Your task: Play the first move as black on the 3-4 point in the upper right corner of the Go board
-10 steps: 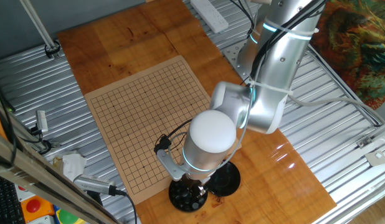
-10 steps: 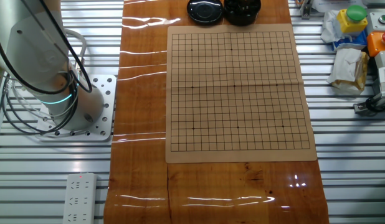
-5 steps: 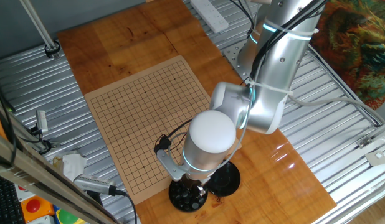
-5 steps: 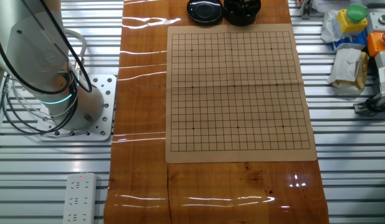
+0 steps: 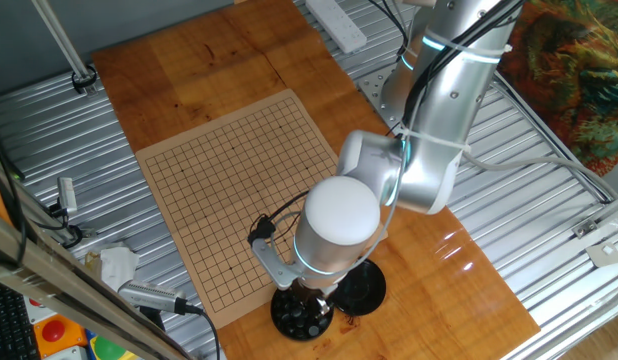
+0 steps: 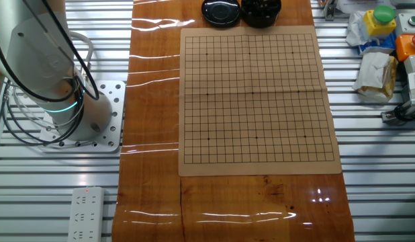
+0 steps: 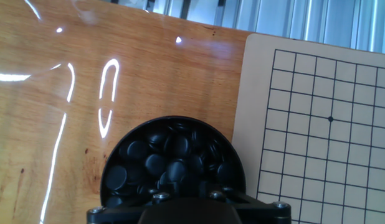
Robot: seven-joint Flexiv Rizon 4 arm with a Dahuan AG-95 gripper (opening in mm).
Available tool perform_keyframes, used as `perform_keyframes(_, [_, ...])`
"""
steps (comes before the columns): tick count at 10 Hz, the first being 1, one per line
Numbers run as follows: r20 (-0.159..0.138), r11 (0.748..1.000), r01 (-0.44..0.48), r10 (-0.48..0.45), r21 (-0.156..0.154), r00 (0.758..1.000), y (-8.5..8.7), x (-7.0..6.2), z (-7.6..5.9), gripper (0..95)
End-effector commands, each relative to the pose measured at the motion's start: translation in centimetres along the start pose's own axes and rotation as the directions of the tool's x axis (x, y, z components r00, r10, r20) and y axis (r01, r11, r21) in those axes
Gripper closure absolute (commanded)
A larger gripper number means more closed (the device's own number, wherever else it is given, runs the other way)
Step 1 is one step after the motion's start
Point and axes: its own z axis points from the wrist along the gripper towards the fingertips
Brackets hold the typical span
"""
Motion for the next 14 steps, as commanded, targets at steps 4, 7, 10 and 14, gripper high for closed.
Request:
perform_keyframes(4, [-0.002,1.0,0.007,-0.007,-0.004,1.0,-0.9,0.0,-1.2,95.0])
perform_keyframes(7, [-0.01,1.0,0.028,-0.028,-0.009,1.0,-2.7,-0.4,-2.2,95.0])
perform_keyframes(10, [-0.017,0.997,0.072,-0.072,-0.01,0.997,-6.3,-0.8,-2.8,95.0])
perform_keyframes(14, [-0.018,0.996,0.089,-0.09,-0.014,0.996,-9.5,-0.5,-2.5,95.0])
